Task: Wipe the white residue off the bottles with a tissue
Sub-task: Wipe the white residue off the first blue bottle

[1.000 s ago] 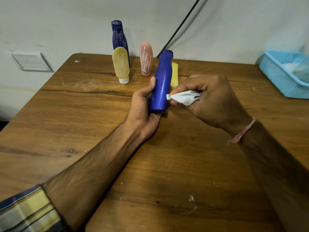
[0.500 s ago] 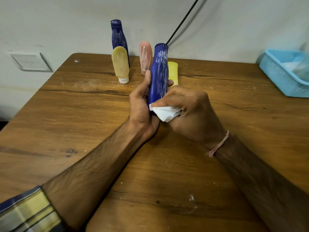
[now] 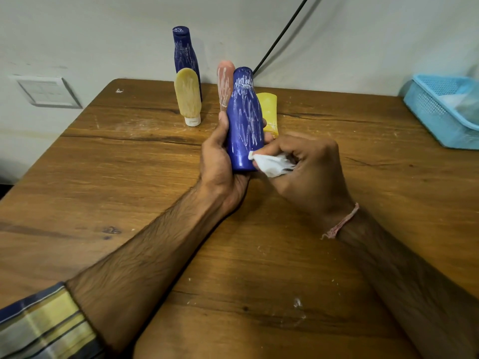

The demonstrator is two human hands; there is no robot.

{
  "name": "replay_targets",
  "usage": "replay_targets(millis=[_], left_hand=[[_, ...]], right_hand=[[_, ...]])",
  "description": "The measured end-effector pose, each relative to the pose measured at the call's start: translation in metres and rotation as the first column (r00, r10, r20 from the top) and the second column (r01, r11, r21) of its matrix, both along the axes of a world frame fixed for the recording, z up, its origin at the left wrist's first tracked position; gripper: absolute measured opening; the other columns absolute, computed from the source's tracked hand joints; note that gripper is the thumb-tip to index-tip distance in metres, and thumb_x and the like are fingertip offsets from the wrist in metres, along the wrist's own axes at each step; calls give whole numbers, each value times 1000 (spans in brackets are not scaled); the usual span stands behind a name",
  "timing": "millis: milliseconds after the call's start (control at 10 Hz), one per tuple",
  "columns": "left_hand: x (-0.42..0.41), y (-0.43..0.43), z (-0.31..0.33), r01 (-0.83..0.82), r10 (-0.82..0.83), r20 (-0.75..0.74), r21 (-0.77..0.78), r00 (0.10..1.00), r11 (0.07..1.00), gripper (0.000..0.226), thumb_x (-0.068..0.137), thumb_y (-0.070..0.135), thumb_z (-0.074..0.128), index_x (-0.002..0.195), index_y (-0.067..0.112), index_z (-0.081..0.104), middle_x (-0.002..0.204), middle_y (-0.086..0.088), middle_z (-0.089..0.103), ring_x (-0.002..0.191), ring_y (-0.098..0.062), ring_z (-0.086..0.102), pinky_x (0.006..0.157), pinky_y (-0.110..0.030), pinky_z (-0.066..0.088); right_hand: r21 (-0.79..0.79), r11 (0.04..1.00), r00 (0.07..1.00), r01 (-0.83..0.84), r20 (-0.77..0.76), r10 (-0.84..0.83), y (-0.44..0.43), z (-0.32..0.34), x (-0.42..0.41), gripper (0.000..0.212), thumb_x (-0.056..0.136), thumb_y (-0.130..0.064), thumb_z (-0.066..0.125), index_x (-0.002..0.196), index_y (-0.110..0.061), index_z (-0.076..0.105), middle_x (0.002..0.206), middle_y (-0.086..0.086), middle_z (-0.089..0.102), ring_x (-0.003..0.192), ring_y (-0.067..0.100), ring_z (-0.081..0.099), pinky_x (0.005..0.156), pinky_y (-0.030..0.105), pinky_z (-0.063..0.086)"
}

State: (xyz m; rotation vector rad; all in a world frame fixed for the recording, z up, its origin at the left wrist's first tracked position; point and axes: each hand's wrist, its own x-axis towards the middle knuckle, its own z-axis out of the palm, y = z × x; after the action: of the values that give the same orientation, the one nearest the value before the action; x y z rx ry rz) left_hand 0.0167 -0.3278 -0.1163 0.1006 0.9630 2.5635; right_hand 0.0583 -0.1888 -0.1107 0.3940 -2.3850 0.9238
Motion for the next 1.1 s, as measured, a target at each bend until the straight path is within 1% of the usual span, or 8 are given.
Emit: replay_targets(millis=[100, 200, 400, 500, 600, 800, 900, 1100], left_hand=[[-1, -2, 2, -6, 6, 12, -14, 1000, 1000, 65, 107, 53, 35, 134, -4, 53, 100, -16, 68, 85, -24, 66, 75, -39, 58], [-1, -2, 0, -1, 1, 9, -11, 1000, 1000, 69, 105, 54, 38, 143, -4, 46, 104, -16, 65, 88, -24, 65, 79, -40, 56], [2, -1, 2, -26, 25, -15, -81, 1000, 996, 62, 106, 52, 34, 131, -1, 56, 98, -15, 70, 86, -24, 67, 83, -42, 55], [1, -1, 0, -8, 6, -27, -82, 1000, 997, 68, 105, 54, 35, 139, -4, 50, 100, -18, 68, 90, -26, 66, 96, -48, 47], [0, 0, -1, -38, 36, -29, -79, 999, 996, 59, 106, 49, 36, 135, 1, 54, 103, -19, 69, 91, -27, 68, 92, -45, 52], [3, 1, -1, -58, 53, -58, -92, 997, 994, 53, 108, 47, 35, 118, 5, 66, 99, -17, 71, 85, -26, 68, 83, -42, 54], [5, 3, 1, -68, 59, -80, -109, 995, 992, 51, 107, 46, 36, 123, 5, 62, 101, -17, 71, 86, -25, 68, 82, -41, 56], [5, 3, 0, -66, 56, -87, -114, 995, 991, 49, 107, 46, 37, 119, 6, 63, 100, -17, 70, 89, -27, 67, 88, -44, 53]], right_hand=[[-149, 988, 999, 37, 4, -37, 0, -6, -1, 22, 70, 0, 81, 87, -14, 79, 81, -2, 72, 74, -6, 56, 72, 35, 57], [-106, 993, 999, -47, 12, 49, -1, -11, 3, 25, 70, 1, 81, 90, -15, 79, 87, -1, 72, 81, -7, 56, 76, 26, 55], [-270, 961, 998, 56, -12, -62, 1, -17, 1, 22, 71, -2, 83, 89, -15, 78, 85, -1, 73, 77, -4, 59, 75, 33, 57], [-198, 979, 999, -37, -9, 36, 0, -17, 2, 25, 69, 4, 83, 89, -11, 79, 87, 4, 75, 81, 10, 68, 77, 40, 58], [-228, 974, 1000, -5, -30, -2, 0, -13, 1, 22, 71, -2, 82, 91, -11, 78, 88, 3, 74, 82, 14, 68, 76, 38, 58], [-25, 997, 988, -77, -140, 72, 3, -9, 12, 19, 81, -17, 80, 92, -2, 75, 92, 10, 73, 84, 16, 69, 79, 22, 58], [-67, 997, 985, 33, -169, -44, 0, -9, 11, 17, 81, -14, 81, 93, -4, 75, 93, 10, 72, 81, 17, 68, 71, 27, 58], [43, 995, 981, -85, -169, 91, -2, -11, 13, 21, 78, -11, 83, 95, -1, 76, 94, 13, 73, 82, 20, 69, 80, 28, 58]])
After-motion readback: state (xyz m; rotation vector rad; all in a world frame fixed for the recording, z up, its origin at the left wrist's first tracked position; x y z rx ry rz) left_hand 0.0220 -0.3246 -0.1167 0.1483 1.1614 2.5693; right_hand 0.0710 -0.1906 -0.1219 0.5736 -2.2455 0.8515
